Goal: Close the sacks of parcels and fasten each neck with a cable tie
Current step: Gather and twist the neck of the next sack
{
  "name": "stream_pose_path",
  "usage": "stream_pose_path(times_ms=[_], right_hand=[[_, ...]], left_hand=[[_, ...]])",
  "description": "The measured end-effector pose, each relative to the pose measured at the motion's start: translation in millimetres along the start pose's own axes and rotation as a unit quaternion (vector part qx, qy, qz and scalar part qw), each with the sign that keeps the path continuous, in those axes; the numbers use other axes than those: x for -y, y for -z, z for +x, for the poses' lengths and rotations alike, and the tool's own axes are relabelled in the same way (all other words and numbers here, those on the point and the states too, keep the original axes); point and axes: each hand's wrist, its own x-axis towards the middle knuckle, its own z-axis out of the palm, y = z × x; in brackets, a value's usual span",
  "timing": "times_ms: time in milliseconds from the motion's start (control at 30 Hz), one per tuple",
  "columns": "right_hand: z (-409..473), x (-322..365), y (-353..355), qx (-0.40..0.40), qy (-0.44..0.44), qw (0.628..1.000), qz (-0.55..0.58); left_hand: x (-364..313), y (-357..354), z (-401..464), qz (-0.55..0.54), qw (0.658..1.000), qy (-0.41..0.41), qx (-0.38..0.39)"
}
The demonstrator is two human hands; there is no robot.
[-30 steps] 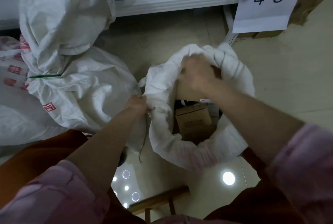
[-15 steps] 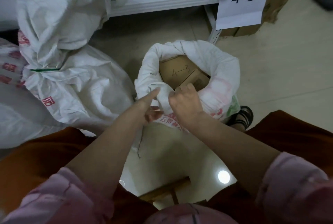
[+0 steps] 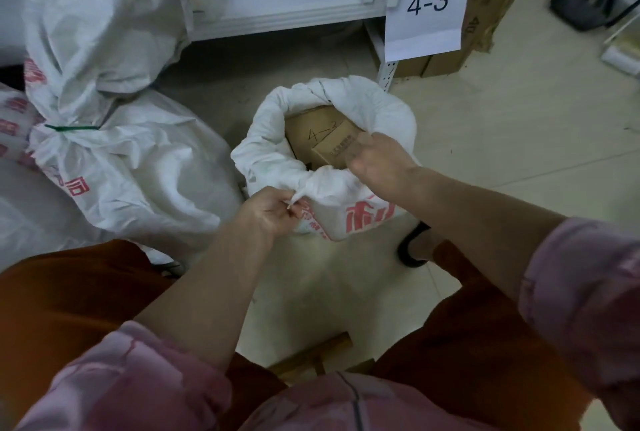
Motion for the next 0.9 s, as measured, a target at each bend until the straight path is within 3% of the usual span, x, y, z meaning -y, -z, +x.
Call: stream_pose_path(times_ms=[67, 100, 133, 167, 200, 233, 267, 300, 400, 467, 500, 567, 633, 700, 767, 833, 900], right_hand=[[-6, -3, -12, -0.058, 0.030, 0.998, -0.007], [-9, -3, -18, -0.083, 0.036, 0.996, -0.016], [-12, -3, -23, -0.116, 0.043, 0.992, -0.029], [-16, -3, -26, -0.137, 0.053, 0.988, -0.039], [-16, -4, -31, -0.158, 0.059, 0.985, -0.042], [-17, -4, -34, -0.174, 0.070, 0.981, -0.042], [-18, -4, -36, -0.195, 0.083, 0.976, -0.041], [-18, -4, -38, -0.221, 0.093, 0.970, -0.039], [-22, -11, -42, -0.287, 0.075, 0.954, -0.042], [-26, -16, -42, -0.311, 0.067, 0.948, -0.021], [-26, -17, -38, -0.294, 0.053, 0.954, -0.004], [-29, -17, -27, -0.243, -0.021, 0.969, 0.043], [-25, -20, -19, -0.123, -0.137, 0.966, 0.183], [-24, -28, -11, -0.012, -0.261, 0.879, 0.398], [-20, -34, -17, -0.062, -0.355, 0.781, 0.510], [-17, -30, -19, -0.082, -0.399, 0.739, 0.537], [-14, -24, -26, -0.060, -0.413, 0.732, 0.539]], left_hand=[[-1, 1, -6, 0.021, 0.999, -0.027, -0.032], [-1, 0, -12, 0.087, 0.991, -0.062, -0.075], [1, -2, -16, 0.193, 0.962, -0.129, -0.141], [2, -2, -18, 0.323, 0.891, -0.225, -0.225], [2, -6, -23, 0.434, 0.785, -0.341, -0.283], [1, -16, -32, 0.515, 0.678, -0.445, -0.277], [0, -28, -43, 0.579, 0.597, -0.508, -0.224], [-3, -43, -50, 0.640, 0.546, -0.519, -0.150], [-19, -80, -42, 0.797, 0.490, -0.352, 0.022], [-16, -94, -30, 0.854, 0.449, -0.259, 0.047], [-9, -97, -25, 0.863, 0.431, -0.262, 0.035], [9, -95, -13, 0.846, 0.405, -0.346, -0.030], [24, -86, -7, 0.810, 0.372, -0.440, -0.107], [29, -73, -8, 0.772, 0.314, -0.535, -0.138], [32, -66, -13, 0.740, 0.254, -0.609, -0.130], [33, -64, -15, 0.730, 0.213, -0.639, -0.116], [40, -65, -19, 0.750, 0.191, -0.626, -0.101]])
